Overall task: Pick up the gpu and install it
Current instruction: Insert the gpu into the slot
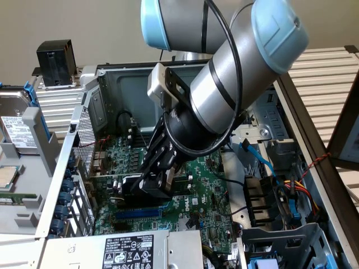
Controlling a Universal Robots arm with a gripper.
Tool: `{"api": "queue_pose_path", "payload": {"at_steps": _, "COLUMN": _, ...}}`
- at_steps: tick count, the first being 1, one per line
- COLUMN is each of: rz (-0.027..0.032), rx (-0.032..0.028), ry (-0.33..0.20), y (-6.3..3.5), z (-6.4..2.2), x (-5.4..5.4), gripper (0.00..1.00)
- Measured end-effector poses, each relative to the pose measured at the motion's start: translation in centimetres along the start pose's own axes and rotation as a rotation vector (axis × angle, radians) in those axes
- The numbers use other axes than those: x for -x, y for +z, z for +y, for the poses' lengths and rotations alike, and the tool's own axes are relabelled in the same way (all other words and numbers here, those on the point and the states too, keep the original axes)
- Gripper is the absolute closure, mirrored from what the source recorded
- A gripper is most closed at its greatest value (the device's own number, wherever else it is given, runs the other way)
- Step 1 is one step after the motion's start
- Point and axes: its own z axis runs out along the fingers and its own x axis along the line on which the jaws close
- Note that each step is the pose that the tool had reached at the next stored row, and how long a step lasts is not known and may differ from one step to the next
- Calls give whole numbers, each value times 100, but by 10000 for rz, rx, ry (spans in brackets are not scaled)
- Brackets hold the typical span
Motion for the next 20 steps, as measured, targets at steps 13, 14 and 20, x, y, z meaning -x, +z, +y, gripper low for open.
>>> {"api": "queue_pose_path", "payload": {"at_steps": 13, "rz": 0, "rx": 0, "ry": 0, "y": 31, "z": -22, "x": -5, "gripper": 73}}
{"api": "queue_pose_path", "payload": {"at_steps": 14, "rz": -1, "rx": 0, "ry": -1, "y": 35, "z": -22, "x": -6, "gripper": 73}}
{"api": "queue_pose_path", "payload": {"at_steps": 20, "rz": 3, "rx": 1, "ry": 2, "y": 53, "z": -21, "x": -9, "gripper": 73}}
